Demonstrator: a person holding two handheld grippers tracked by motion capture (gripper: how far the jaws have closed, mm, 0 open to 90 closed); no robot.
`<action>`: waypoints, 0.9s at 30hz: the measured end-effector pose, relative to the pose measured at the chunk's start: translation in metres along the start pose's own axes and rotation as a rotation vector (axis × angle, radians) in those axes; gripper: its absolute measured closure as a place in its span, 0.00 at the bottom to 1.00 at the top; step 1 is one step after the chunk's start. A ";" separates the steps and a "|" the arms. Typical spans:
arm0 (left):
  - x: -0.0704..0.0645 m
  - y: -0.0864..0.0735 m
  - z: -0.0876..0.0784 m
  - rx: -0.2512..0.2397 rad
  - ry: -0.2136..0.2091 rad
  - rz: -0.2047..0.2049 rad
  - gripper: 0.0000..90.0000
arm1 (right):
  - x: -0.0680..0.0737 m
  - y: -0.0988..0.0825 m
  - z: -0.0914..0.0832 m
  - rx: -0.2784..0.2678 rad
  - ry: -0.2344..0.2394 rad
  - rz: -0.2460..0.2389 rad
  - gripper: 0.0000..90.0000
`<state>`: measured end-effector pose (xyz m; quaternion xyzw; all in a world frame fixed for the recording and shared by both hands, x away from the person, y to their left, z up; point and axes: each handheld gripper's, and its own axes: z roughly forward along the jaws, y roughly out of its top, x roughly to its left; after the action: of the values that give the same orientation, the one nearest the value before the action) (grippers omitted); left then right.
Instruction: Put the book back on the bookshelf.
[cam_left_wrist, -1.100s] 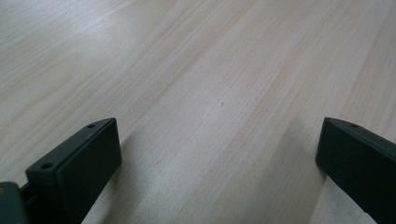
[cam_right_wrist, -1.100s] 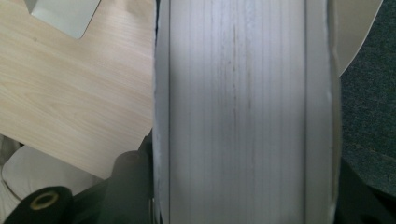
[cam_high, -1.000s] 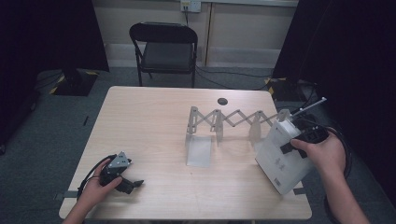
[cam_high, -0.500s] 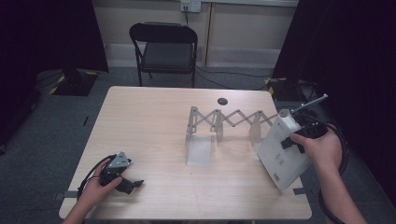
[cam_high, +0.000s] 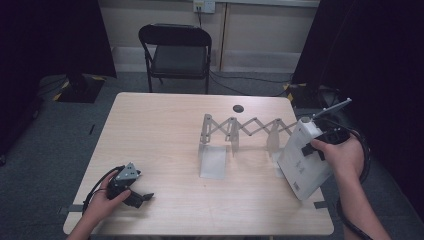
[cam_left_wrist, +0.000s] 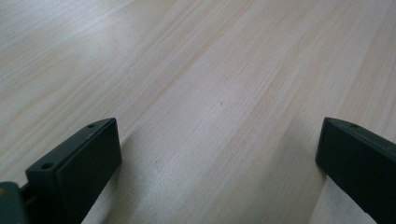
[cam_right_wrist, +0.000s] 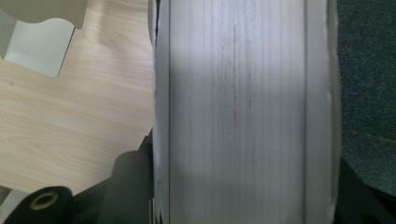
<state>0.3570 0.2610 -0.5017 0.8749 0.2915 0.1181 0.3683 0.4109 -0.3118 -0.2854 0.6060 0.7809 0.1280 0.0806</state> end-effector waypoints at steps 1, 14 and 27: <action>0.000 0.000 0.000 0.000 0.000 0.000 0.00 | 0.000 0.000 0.000 -0.001 0.001 0.001 0.59; 0.000 0.000 0.000 0.000 0.000 0.000 0.00 | 0.001 0.008 0.005 -0.010 -0.007 0.012 0.59; 0.000 0.000 0.000 0.000 0.000 0.000 0.00 | 0.004 0.018 0.008 -0.006 -0.022 0.026 0.59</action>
<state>0.3568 0.2610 -0.5017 0.8748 0.2915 0.1180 0.3685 0.4284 -0.3030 -0.2877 0.6171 0.7718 0.1245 0.0894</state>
